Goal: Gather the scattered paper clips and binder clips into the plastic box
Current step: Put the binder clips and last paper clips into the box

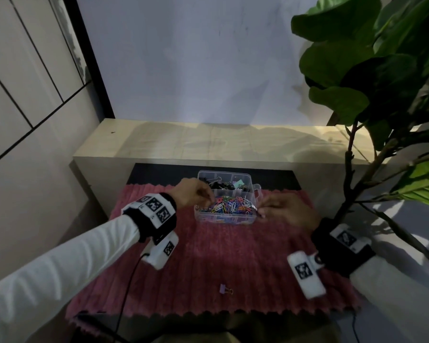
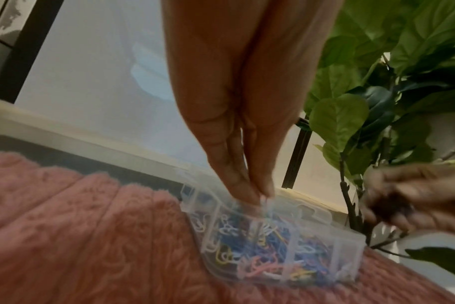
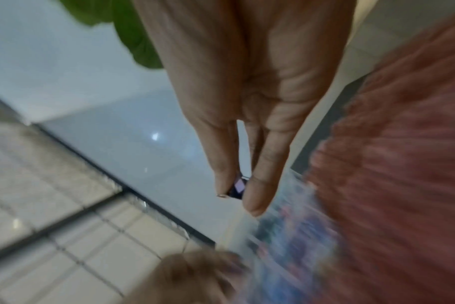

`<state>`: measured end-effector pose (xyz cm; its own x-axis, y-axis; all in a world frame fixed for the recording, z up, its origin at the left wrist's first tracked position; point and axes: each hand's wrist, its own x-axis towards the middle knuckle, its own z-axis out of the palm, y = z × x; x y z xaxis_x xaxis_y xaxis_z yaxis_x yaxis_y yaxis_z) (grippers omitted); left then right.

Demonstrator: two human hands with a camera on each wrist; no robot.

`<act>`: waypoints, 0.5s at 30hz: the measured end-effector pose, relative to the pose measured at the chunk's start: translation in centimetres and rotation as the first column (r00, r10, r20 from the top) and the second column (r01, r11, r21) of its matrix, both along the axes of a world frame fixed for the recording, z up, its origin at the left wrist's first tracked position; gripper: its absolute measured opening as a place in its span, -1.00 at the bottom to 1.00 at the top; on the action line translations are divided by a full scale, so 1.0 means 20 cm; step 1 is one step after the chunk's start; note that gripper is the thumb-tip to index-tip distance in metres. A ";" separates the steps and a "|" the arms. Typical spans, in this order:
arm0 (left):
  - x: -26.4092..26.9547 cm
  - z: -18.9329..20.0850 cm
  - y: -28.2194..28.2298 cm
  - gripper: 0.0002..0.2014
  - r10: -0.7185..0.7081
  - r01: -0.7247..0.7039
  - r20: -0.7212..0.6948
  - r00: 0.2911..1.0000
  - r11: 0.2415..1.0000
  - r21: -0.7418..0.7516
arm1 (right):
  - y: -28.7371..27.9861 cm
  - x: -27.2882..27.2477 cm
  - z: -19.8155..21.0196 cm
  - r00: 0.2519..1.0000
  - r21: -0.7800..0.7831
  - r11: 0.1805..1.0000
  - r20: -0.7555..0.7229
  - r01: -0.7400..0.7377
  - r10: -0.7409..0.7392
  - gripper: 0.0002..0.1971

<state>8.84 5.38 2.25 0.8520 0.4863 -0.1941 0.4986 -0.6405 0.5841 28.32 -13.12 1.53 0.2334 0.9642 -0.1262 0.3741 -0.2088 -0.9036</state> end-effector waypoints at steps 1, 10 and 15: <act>0.00 0.00 0.00 -0.72 -0.056 0.055 -0.085 0.995 0.998 -0.018 | 0.03 0.02 0.04 0.998 0.018 0.999 -0.054 0.031 -0.030 -0.92; -0.22 0.04 -0.21 -0.73 -0.135 0.121 0.067 0.989 0.977 0.177 | 0.48 0.12 0.14 0.989 -0.051 0.988 -0.029 0.146 -0.147 -0.96; -0.35 -0.07 -0.44 -0.77 -0.348 0.349 -0.035 0.937 0.935 0.065 | 0.64 0.10 0.08 0.955 -0.127 0.971 0.245 0.203 -0.167 -0.92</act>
<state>1.75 -3.44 0.90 0.9662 0.1726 -0.1915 0.2493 -0.8148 0.5235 30.38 -0.32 3.07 0.4458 0.8754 -0.1866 0.5108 -0.4200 -0.7501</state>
